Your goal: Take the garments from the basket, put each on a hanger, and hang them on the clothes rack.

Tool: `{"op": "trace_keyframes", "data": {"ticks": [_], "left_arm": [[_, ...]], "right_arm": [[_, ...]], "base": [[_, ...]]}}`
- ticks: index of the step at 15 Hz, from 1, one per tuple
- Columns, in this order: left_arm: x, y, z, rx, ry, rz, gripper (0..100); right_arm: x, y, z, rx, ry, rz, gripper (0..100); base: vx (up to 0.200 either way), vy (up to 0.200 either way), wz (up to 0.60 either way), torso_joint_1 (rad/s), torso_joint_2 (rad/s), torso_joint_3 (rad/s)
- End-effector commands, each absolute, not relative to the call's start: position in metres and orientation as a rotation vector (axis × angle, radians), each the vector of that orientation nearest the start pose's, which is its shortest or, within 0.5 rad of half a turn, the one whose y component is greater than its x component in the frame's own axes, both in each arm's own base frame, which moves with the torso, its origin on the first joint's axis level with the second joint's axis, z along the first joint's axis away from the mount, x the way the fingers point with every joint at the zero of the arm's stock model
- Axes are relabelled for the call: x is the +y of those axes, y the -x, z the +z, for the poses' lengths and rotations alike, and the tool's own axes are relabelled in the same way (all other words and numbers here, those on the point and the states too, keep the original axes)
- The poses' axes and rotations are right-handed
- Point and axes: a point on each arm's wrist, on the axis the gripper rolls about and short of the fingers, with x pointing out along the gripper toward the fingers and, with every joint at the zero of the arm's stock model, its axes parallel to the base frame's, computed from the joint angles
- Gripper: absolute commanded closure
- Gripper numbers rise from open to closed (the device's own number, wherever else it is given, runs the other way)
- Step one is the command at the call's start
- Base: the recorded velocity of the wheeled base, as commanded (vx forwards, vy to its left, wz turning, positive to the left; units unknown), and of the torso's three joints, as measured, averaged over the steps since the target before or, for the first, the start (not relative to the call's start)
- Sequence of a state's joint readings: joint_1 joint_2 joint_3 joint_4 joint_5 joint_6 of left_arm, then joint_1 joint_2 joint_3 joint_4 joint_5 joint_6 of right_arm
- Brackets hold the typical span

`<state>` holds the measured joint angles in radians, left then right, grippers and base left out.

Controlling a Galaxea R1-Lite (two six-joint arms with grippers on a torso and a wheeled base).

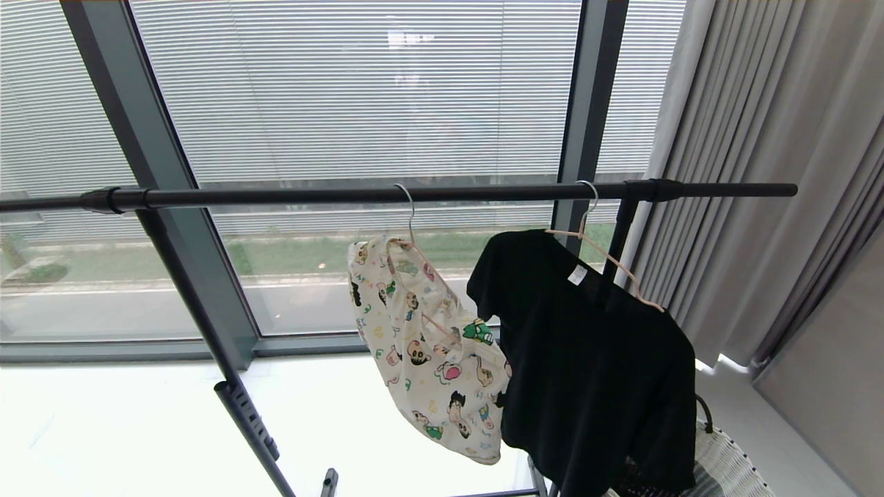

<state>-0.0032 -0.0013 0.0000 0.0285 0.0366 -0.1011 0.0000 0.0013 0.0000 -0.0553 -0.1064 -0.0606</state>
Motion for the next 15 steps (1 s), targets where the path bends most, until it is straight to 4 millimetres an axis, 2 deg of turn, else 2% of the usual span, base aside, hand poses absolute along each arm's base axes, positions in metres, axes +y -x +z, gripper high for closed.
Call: {"op": "trace_keyframes", "data": {"ticks": [1, 2, 3, 6, 15], "left_arm": [[0.0009, 0.0229, 0.0722, 0.030, 0.102, 0.035, 0], [0.0009, 0.0229, 0.0722, 0.030, 0.102, 0.035, 0], [0.0009, 0.0229, 0.0722, 0.030, 0.104, 0.035, 0], [0.0009, 0.0229, 0.0723, 0.029, 0.110, 0.037, 0], [0.0009, 0.0229, 0.0723, 0.029, 0.110, 0.037, 0]], "right_arm": [[-0.0004, 0.0228, 0.0813, -0.054, 0.093, -0.021, 0], [0.0015, 0.0228, 0.0782, -0.028, 0.117, 0.064, 0], [0.0017, 0.0226, 0.0762, -0.008, 0.123, 0.073, 0], [0.0015, 0.0229, 0.0760, -0.007, 0.071, 0.066, 0], [0.0015, 0.0229, 0.0760, -0.007, 0.068, 0.066, 0]], "base": [[0.000, 0.000, 0.00, 0.000, 0.00, 0.000], [0.000, 0.000, 0.00, 0.000, 0.00, 0.000], [0.000, 0.000, 0.00, 0.000, 0.00, 0.000], [0.000, 0.000, 0.00, 0.000, 0.00, 0.000], [0.000, 0.000, 0.00, 0.000, 0.00, 0.000]]}}
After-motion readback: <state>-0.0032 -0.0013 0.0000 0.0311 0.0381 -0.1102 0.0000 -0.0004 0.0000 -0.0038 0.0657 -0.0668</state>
